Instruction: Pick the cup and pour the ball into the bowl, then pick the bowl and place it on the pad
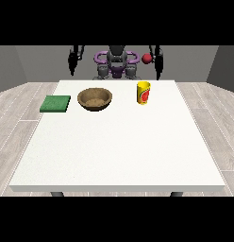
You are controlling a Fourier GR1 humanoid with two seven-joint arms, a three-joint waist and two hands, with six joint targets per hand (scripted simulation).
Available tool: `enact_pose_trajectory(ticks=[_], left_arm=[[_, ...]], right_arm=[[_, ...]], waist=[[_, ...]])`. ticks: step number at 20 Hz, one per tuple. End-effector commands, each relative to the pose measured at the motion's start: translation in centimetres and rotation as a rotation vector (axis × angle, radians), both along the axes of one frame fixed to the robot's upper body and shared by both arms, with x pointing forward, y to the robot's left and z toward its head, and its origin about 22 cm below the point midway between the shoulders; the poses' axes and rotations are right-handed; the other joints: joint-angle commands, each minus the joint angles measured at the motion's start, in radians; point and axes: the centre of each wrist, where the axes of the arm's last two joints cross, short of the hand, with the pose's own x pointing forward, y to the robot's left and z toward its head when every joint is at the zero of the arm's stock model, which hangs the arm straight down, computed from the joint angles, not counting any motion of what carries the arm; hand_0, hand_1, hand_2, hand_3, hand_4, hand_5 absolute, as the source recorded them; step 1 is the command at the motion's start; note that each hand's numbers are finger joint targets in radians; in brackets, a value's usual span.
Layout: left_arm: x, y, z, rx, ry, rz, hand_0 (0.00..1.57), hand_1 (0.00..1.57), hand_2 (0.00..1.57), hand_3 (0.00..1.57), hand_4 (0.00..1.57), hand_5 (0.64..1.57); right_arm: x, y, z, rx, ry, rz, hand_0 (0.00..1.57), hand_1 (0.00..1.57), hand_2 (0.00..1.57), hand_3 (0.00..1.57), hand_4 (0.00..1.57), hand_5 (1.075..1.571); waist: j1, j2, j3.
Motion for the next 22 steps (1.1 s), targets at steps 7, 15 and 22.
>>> enact_pose_trajectory(ticks=[7,15,22], left_arm=[[1.6,1.2,5.5,-0.150,-0.076,0.038,0.00,0.00,0.00,0.00,0.00,1.557],[0.7,5.7,6.8,-0.142,-0.188,0.034,0.00,0.00,0.00,0.00,0.00,1.544],[3.2,6.3,5.0,-0.098,-0.308,0.058,0.00,0.00,0.00,0.00,0.00,1.528]], right_arm=[[-0.3,-3.6,3.5,0.051,0.059,0.076,0.00,0.00,0.00,0.00,0.00,1.569],[-0.3,-6.7,5.3,0.072,-0.066,0.029,0.00,0.00,0.00,0.00,0.00,1.570],[1.0,-5.6,5.5,0.086,-0.159,0.073,0.00,0.00,0.00,0.00,0.00,1.570]], waist=[[-0.027,-0.247,0.0193],[0.004,-0.109,0.0191],[-0.040,0.016,0.0189]])
